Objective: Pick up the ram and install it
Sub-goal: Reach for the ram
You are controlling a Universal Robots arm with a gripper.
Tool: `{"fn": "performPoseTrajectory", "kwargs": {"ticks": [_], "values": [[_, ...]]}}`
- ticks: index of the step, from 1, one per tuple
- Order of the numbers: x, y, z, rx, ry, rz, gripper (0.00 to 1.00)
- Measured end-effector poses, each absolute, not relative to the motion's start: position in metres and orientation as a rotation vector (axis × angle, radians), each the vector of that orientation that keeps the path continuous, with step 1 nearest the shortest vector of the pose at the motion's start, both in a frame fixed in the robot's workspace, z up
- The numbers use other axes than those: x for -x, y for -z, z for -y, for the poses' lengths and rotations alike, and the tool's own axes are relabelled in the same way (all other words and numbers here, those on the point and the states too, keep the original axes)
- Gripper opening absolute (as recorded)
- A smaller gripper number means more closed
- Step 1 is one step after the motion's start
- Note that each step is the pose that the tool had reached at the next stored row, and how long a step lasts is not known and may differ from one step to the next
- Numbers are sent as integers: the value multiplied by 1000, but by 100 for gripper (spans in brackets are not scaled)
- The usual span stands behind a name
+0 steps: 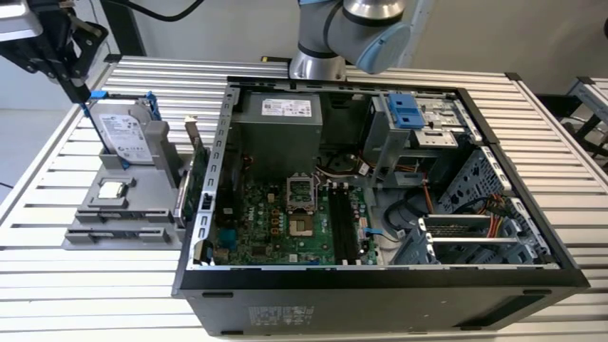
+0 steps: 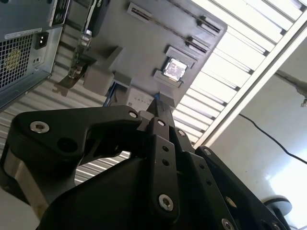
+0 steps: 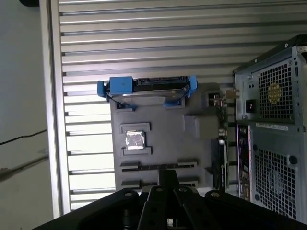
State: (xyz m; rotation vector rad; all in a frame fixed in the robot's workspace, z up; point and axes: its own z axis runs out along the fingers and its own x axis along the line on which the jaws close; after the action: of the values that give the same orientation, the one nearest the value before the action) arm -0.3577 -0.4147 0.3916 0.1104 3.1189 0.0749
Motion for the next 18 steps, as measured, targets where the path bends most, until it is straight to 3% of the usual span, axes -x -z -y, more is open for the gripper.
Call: {"fn": "performPoseTrajectory", "kwargs": {"ticks": [18], "values": [[358,-391,431,-110,-75,-3119,0]]}}
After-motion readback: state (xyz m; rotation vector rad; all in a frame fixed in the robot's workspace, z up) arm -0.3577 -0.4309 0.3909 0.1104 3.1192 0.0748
